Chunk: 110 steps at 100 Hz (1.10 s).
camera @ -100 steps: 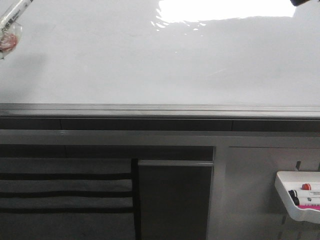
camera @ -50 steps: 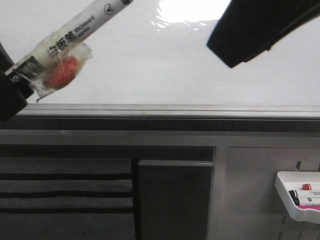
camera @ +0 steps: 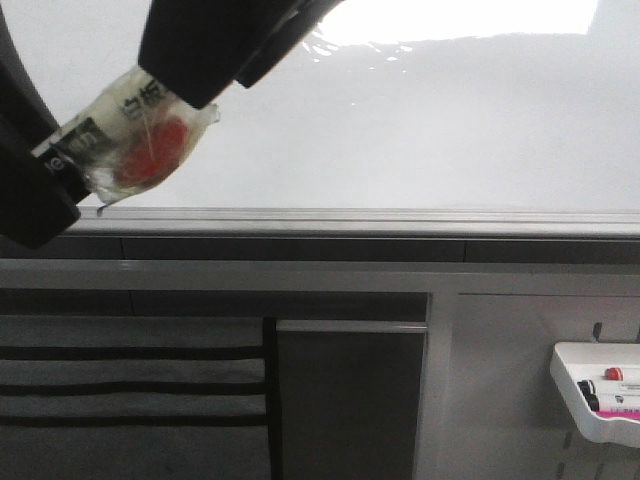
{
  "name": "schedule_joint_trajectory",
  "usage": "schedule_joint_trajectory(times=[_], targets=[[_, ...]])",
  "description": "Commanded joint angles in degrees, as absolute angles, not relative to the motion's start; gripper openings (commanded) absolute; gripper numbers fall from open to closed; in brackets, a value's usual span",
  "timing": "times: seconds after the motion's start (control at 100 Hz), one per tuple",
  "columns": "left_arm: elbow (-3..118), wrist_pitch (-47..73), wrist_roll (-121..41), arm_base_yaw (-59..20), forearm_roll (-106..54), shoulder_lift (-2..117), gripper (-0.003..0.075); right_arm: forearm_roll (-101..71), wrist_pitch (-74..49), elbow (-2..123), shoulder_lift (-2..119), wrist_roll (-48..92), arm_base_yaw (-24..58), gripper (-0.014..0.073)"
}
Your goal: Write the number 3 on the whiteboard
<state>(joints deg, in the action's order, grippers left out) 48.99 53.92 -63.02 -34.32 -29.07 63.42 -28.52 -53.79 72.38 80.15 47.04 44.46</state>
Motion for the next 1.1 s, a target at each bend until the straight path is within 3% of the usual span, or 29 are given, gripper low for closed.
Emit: schedule_joint_trajectory(times=[0.0, 0.56, 0.85, 1.02, 1.09], targets=[[50.86, 51.79, -63.18, -34.72, -30.86, 62.18, -0.0020, -30.13, -52.65, 74.78, 79.50, 47.73, 44.63, 0.0365], [50.86, 50.34, -63.22, -34.72, -30.86, 62.18, -0.0020, -34.08, -53.27, 74.78, 79.49, 52.65, 44.63, 0.0363], [50.86, 50.34, -63.22, -34.72, -30.86, 62.18, -0.0020, -33.85, -53.45, 74.78, 79.49, 52.77, 44.63, 0.0089], [50.86, 50.34, -63.22, -34.72, -31.30, 62.18, -0.0014, -33.47, -53.45, 74.78, 79.49, 52.77, 44.63, 0.0038], [50.86, 50.34, -63.09, -34.72, -31.28, 62.18, 0.0060, -32.99, -53.45, 74.78, 79.49, 52.77, 44.63, 0.0038]])
